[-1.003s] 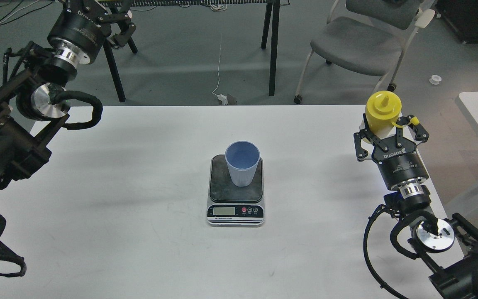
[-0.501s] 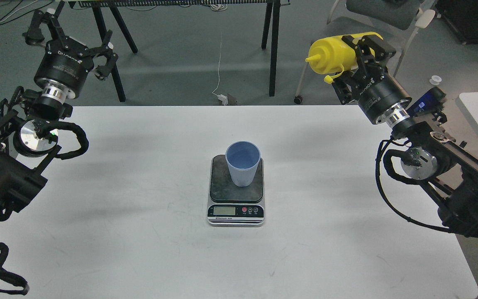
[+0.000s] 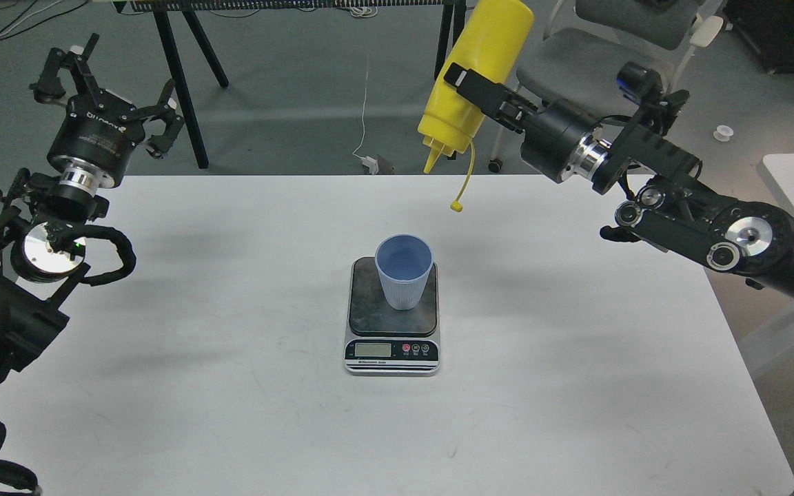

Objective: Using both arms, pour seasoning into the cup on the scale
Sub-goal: 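Invert the yellow bottle over the blue cup and squeeze into it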

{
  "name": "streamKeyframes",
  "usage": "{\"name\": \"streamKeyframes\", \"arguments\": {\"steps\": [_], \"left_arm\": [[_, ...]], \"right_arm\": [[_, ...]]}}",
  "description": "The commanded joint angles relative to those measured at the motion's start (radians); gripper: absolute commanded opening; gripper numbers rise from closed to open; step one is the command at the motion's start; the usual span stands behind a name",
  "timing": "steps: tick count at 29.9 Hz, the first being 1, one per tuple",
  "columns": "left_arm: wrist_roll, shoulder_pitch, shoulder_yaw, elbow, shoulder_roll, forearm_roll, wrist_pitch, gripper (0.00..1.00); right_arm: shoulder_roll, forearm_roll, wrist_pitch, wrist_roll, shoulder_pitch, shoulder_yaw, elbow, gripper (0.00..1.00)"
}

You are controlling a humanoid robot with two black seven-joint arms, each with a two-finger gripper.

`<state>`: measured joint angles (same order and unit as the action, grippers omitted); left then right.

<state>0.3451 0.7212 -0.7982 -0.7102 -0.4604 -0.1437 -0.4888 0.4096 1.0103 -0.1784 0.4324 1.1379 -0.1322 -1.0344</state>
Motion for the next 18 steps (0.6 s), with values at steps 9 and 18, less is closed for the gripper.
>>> {"name": "streamKeyframes", "arguments": {"steps": [9, 18], "left_arm": [[0.002, -0.009, 0.002, -0.002, -0.006, 0.003, 0.0, 0.99], [0.005, -0.019, 0.002, -0.023, -0.035, 0.001, 0.0, 0.99]], "right_arm": [[-0.216, 0.238, -0.167, 0.009, 0.011, 0.215, 0.217, 0.35], [-0.259, 0.238, -0.22, 0.009, -0.046, 0.215, 0.221, 0.33]]}}
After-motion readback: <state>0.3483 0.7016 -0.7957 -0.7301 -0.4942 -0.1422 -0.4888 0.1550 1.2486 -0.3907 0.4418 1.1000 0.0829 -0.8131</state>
